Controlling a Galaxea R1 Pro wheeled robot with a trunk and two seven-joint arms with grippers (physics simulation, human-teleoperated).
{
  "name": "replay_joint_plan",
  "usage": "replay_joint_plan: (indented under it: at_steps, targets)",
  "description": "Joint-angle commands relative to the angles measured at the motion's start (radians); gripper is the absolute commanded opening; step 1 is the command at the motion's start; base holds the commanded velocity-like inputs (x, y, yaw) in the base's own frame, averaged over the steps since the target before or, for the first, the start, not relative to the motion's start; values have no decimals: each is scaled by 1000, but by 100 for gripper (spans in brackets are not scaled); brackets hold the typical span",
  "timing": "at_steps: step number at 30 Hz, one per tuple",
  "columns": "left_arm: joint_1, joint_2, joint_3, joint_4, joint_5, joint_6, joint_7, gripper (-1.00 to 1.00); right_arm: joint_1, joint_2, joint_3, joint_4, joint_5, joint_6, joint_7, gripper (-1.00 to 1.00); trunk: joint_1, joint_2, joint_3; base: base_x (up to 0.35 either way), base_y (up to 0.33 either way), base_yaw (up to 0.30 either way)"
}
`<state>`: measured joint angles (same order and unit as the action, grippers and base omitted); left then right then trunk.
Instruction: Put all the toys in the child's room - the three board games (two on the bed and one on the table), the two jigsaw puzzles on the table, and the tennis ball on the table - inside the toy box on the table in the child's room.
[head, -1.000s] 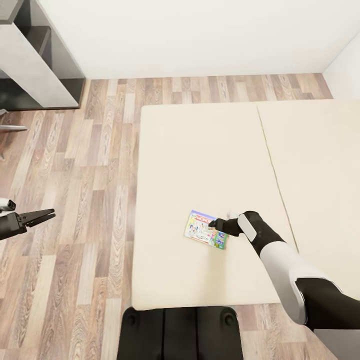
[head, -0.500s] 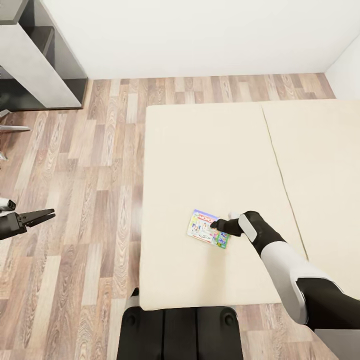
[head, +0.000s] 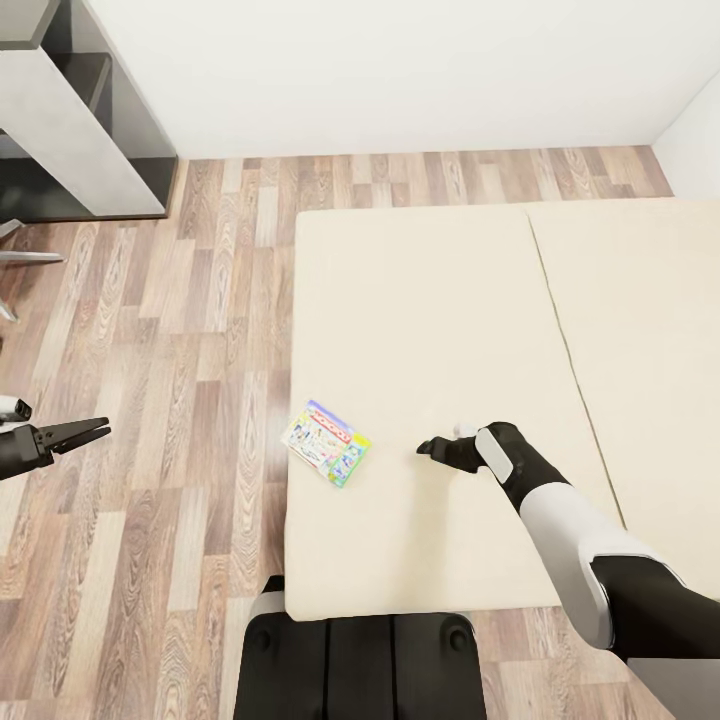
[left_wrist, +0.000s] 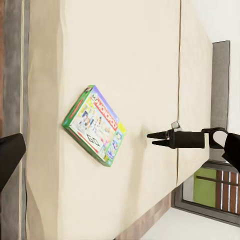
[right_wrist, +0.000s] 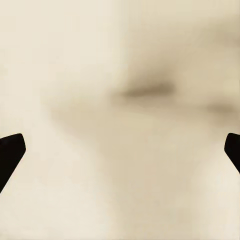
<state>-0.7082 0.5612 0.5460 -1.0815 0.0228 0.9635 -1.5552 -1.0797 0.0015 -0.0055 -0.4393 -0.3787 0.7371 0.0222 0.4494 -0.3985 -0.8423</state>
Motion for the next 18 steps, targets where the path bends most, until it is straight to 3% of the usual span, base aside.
replay_joint_plan:
  at_steps: [1,18]
  targets:
    - [0,0,0,0,-1,11,-5,100,0,0,-1,-1,3,4,2,100,1,-2,-1,0,3,0]
    - [0,0,0,0,-1,11,-3,100,0,-1,1,-1,3,4,2,100,1,-2,-1,0,0,0]
